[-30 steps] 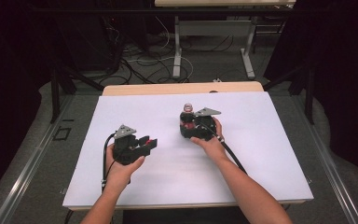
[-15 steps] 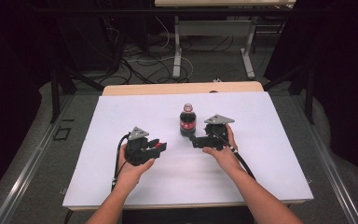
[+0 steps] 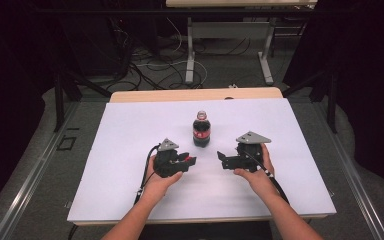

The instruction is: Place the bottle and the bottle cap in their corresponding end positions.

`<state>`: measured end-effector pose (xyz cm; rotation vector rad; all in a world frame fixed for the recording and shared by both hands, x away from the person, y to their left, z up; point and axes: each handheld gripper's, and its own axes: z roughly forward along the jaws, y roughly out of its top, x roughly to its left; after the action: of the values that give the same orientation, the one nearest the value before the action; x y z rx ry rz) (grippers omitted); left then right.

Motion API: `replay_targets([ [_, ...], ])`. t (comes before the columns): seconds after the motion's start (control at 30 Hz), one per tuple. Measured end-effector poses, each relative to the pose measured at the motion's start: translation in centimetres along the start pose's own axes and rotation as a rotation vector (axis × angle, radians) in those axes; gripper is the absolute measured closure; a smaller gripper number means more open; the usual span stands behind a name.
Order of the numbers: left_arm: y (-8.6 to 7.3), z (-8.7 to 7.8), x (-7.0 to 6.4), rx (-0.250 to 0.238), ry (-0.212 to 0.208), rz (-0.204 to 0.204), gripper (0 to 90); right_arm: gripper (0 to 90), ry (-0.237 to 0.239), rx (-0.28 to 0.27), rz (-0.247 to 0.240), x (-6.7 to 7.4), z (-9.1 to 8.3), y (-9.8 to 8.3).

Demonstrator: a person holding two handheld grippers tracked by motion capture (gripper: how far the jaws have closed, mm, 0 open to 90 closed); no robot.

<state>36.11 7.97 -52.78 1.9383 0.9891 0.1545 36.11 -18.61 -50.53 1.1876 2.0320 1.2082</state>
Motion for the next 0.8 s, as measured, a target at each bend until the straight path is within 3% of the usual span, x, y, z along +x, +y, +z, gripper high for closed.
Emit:
replay_targets([
  [0.1,-0.5,1.3,-0.6,0.020,-0.010,0.020,61.4,0.0,-0.008,-0.014,0.030,-0.8,-0.4,-0.6],
  [0.13,-0.6,1.6,-0.7,0.029,-0.010,0.048,61.4,0.0,-0.007,-0.015,0.040,-1.0,-0.5,-0.8],
  [0.2,-0.9,2.4,-1.1,0.046,-0.021,0.039,61.4,0.0,-0.015,-0.019,0.048,-1.5,-0.6,-1.2],
  [0.33,-1.4,3.5,-1.5,0.080,-0.020,0.070,61.3,0.0,-0.032,-0.008,0.070,-2.2,-0.8,-1.6],
  [0.5,-1.8,4.1,-1.7,0.110,-0.008,0.106,61.2,0.0,-0.027,-0.002,0.085,-2.4,-0.7,-2.0],
  [0.63,-1.9,4.4,-1.6,0.126,-0.002,0.102,60.7,0.0,-0.022,0.005,0.083,-2.3,-0.6,-2.1],
  [0.8,-1.8,4.1,-1.4,0.100,0.003,0.096,49.0,0.0,-0.023,0.003,0.079,-2.3,-0.5,-2.2],
])
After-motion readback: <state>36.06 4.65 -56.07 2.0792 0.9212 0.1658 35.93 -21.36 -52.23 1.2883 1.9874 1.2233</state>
